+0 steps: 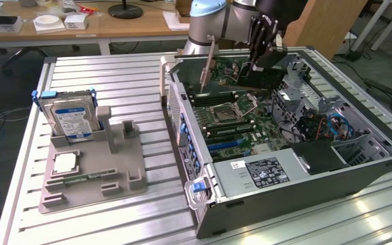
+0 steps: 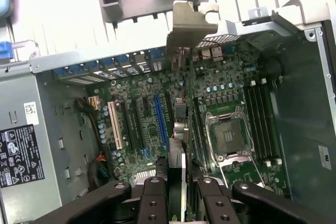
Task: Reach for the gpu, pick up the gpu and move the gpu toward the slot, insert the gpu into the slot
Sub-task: 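Insert the gpu into the slot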
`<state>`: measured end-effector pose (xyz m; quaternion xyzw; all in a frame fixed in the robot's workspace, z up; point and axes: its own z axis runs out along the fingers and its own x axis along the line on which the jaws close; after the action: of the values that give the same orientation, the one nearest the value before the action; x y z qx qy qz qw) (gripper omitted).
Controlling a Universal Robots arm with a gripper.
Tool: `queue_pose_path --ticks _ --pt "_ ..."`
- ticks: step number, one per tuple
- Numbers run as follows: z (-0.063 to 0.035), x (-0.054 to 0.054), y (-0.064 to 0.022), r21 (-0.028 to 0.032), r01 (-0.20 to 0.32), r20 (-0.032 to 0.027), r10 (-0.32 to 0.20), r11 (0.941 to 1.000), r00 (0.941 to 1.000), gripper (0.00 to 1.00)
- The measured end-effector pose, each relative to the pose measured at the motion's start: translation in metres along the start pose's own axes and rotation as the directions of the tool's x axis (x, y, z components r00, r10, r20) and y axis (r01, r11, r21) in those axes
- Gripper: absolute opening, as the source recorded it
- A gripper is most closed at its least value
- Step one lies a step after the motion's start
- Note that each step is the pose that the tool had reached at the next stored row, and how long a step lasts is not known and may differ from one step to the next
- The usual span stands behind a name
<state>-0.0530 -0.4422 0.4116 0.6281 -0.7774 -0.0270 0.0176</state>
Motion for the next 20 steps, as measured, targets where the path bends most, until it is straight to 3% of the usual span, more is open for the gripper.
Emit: queue_pose_path --ticks 6,20 --pt "0.0 0.0 0.0 -0.0006 0.057 -0.0028 -0.057 0.9984 0.9983 0.26" --pt "0.0 0.0 -0.0001 -0.0021 0.131 -0.0037 -0.131 0.9914 0.9914 0.26"
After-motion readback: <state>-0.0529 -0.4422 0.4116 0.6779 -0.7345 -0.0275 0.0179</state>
